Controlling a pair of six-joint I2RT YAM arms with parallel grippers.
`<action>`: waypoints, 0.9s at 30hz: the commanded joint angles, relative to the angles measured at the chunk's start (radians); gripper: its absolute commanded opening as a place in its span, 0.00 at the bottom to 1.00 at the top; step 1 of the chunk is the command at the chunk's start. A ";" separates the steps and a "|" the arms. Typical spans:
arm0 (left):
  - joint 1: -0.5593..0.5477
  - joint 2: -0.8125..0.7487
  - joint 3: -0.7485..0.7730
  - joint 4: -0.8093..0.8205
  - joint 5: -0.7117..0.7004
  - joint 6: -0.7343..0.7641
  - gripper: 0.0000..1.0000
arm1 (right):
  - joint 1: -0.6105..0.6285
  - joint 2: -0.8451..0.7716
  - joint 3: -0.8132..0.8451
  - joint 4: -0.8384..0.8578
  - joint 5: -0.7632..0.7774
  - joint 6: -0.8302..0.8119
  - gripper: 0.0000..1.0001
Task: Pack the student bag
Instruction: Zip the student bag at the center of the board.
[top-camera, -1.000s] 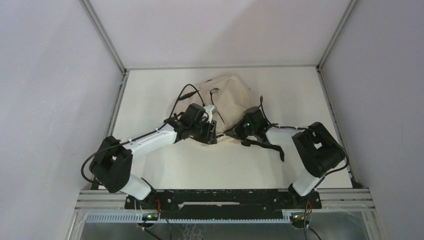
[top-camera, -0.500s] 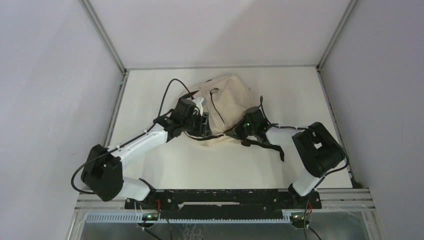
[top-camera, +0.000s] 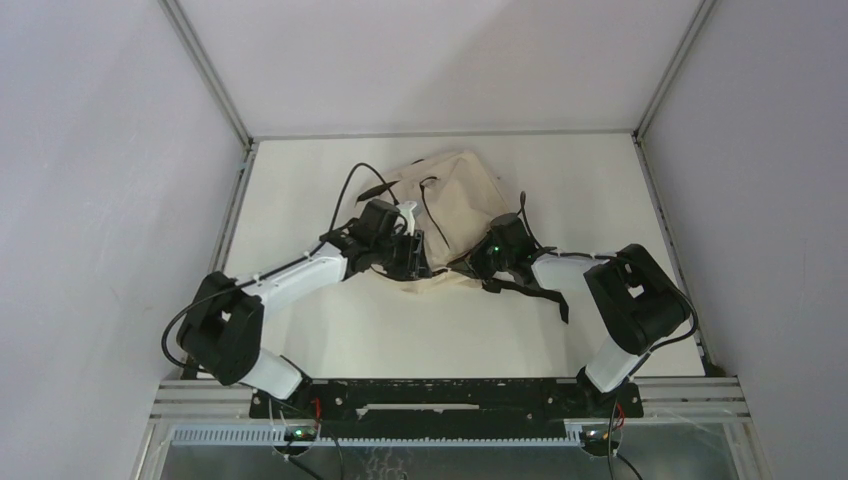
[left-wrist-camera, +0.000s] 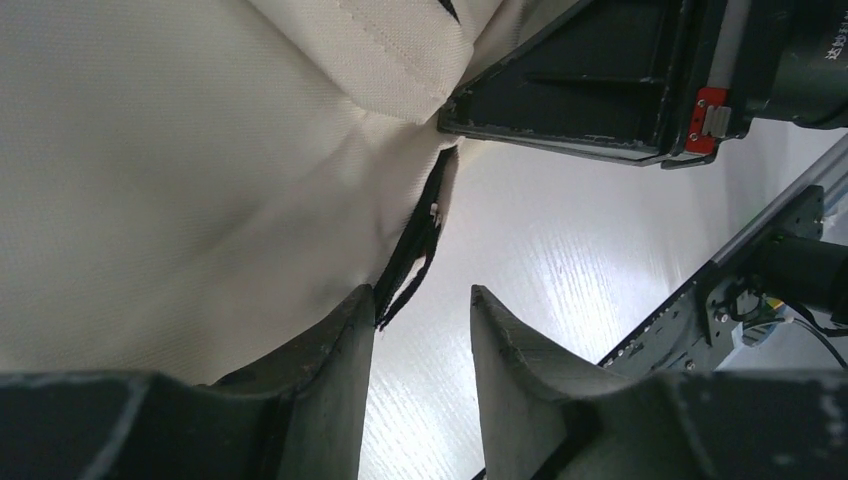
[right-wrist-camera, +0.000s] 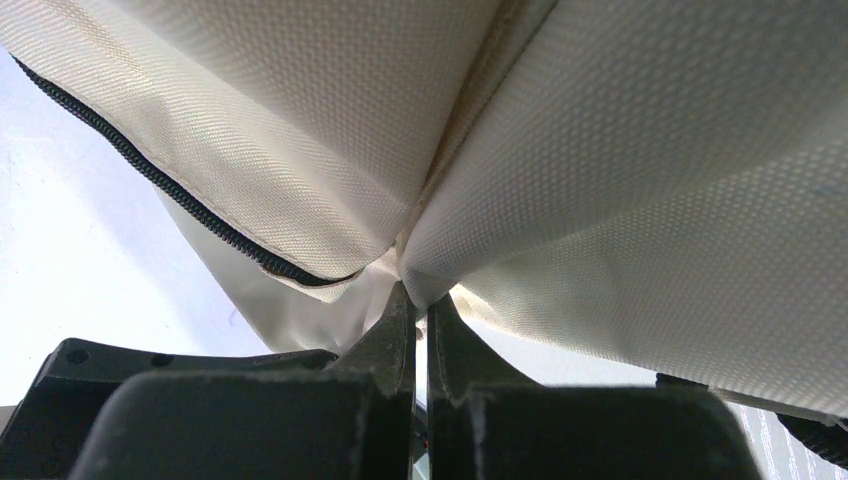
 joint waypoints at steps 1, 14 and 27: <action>0.003 0.010 0.010 0.053 0.054 -0.020 0.43 | -0.008 0.002 -0.001 0.026 0.004 -0.014 0.00; 0.002 0.050 0.027 0.058 0.024 -0.022 0.14 | -0.006 0.001 -0.001 0.021 0.004 -0.014 0.00; 0.030 -0.129 -0.066 -0.045 -0.100 -0.016 0.00 | -0.051 -0.092 -0.001 -0.123 0.078 -0.093 0.00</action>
